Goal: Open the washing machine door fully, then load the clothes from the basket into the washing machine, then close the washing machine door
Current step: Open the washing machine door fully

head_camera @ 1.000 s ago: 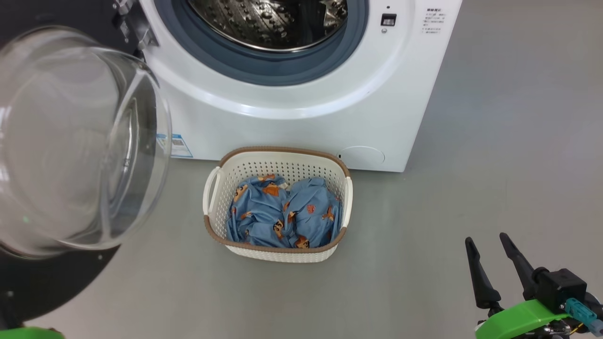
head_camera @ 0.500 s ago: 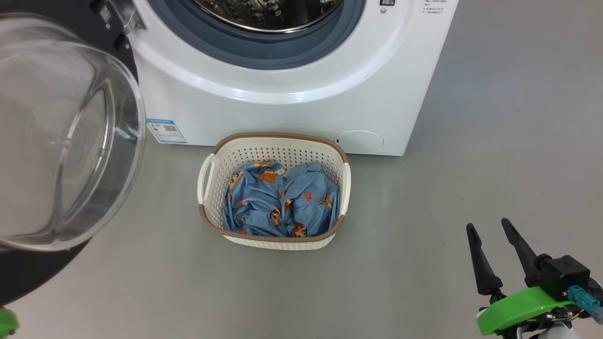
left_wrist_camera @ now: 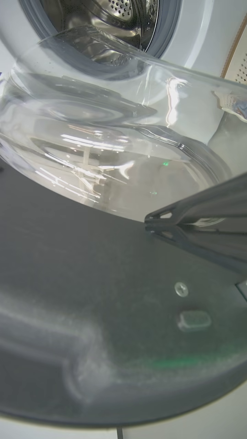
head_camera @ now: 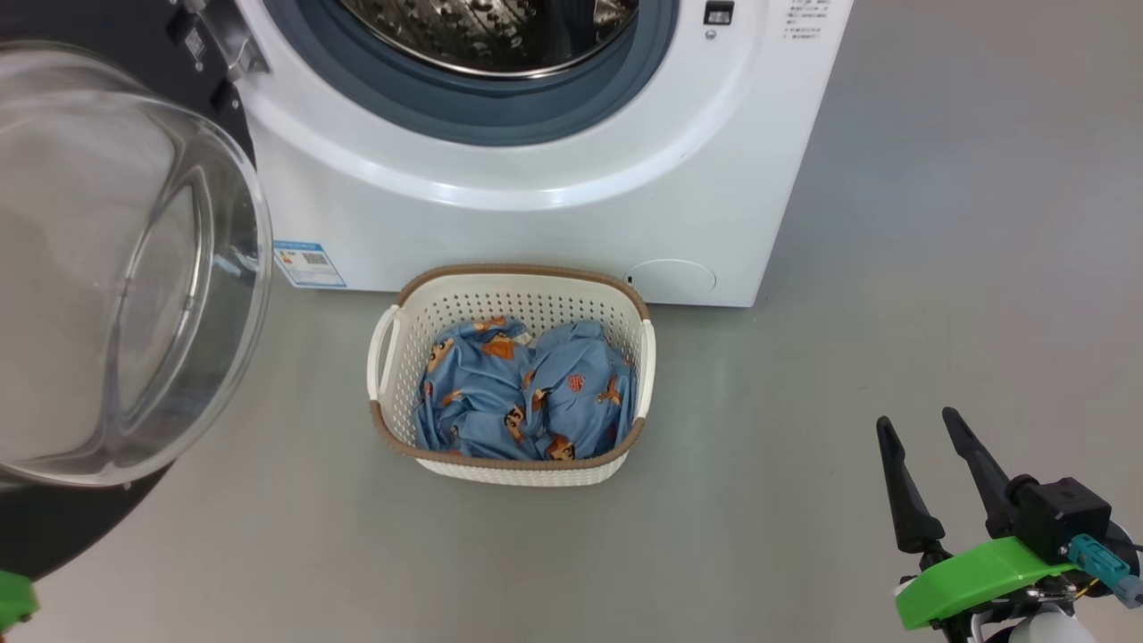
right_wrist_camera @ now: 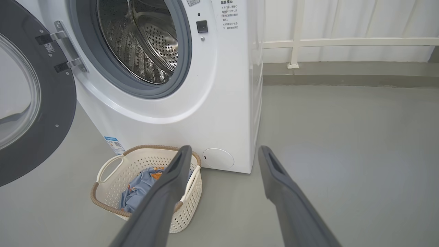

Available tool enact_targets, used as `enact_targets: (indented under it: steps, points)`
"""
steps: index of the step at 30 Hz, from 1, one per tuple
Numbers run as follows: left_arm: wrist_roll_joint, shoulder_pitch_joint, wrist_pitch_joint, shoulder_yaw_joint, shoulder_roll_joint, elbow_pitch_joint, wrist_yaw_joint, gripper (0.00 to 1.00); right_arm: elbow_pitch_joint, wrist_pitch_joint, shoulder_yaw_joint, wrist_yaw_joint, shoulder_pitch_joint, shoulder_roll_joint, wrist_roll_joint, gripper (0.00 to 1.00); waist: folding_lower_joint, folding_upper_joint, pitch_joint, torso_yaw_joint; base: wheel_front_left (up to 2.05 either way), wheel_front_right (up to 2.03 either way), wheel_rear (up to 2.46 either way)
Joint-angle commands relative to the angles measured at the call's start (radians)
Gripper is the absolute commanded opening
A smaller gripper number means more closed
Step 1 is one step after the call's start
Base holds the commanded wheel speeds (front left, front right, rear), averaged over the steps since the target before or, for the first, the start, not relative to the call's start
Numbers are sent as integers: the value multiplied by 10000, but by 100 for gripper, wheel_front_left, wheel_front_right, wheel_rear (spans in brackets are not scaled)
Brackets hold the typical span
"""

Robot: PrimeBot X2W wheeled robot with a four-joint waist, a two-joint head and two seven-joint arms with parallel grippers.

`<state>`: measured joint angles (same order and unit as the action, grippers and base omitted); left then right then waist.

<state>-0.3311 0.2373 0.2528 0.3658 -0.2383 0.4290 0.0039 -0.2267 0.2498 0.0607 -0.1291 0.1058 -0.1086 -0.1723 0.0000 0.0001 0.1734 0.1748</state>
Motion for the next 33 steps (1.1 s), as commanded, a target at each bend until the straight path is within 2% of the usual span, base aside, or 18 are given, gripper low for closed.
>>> enact_targets:
  steps: [1,10,11,12,13,14,15,16,33]
  points:
    - [211,-3,89,381,-248,-489,-89,0,188,120,-228,-16,207,11,-73,100,0,-1,-106,-20,0,0,0]
    - [996,-1045,89,43,989,-2216,-422,0,163,120,-230,-16,54,173,-104,100,0,-1,-527,-123,0,0,0]
    - [1077,-1148,89,-13,1096,-2414,-441,9,170,120,-234,-16,42,187,-102,100,0,-1,-570,-146,0,0,0]
    - [1155,-1258,89,-100,1203,-2603,-465,35,164,120,-243,-16,40,194,-111,100,0,-1,-599,-172,0,0,0]
    - [1234,-1354,89,-184,1294,-2800,-481,48,155,120,-258,-16,46,196,-114,100,0,-1,-640,-203,0,0,0]
    - [1263,-1427,89,-254,1374,-2978,-514,76,173,120,-263,-16,39,203,-114,100,0,-1,-666,-231,0,0,0]
    - [1250,-1483,89,-298,1452,-3133,-542,93,194,120,-269,-16,23,215,-116,100,0,-1,-700,-264,0,0,0]
    - [1301,-1566,89,-377,1505,-3240,-569,100,206,120,-274,-16,5,230,-125,100,0,-1,-748,-305,0,0,0]
    - [1758,-2781,89,-1951,1858,-3869,-765,100,500,120,-482,-16,-384,364,20,100,0,-1,-1351,-1299,0,0,0]
